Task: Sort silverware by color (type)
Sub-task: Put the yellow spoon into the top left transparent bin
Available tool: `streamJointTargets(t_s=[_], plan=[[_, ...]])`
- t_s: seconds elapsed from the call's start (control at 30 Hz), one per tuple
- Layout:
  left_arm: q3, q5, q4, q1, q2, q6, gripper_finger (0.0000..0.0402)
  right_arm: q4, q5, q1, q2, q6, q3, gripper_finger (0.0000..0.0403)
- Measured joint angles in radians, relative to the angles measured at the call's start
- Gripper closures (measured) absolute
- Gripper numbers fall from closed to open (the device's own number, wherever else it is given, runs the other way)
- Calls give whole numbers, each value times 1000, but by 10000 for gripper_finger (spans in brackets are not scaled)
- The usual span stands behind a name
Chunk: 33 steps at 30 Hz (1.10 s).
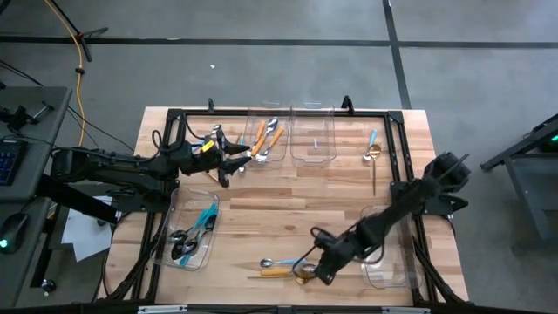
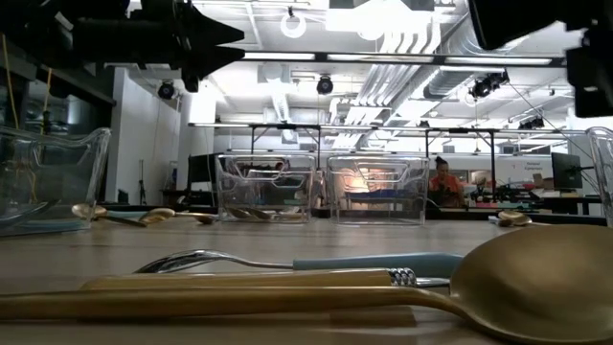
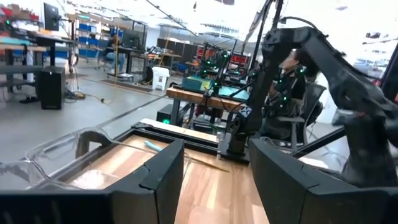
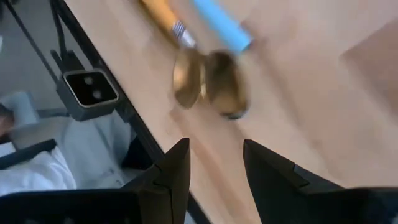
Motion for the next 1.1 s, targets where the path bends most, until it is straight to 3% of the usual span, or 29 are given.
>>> streamJointTargets(t_s=[0.1, 0.3, 0.47, 1.1], plan=[[0, 0, 0, 0, 0, -26, 232, 5, -45, 11, 75, 31, 43, 269], [0, 0, -1, 0, 0, -27, 232, 0, -37, 14, 168, 106, 67, 269], [0, 0, -2, 0, 0, -29, 232, -17, 17, 4, 180, 139, 67, 269], [0, 0, -32, 0, 0, -46, 232, 8, 47, 0, 213, 153, 68, 269]])
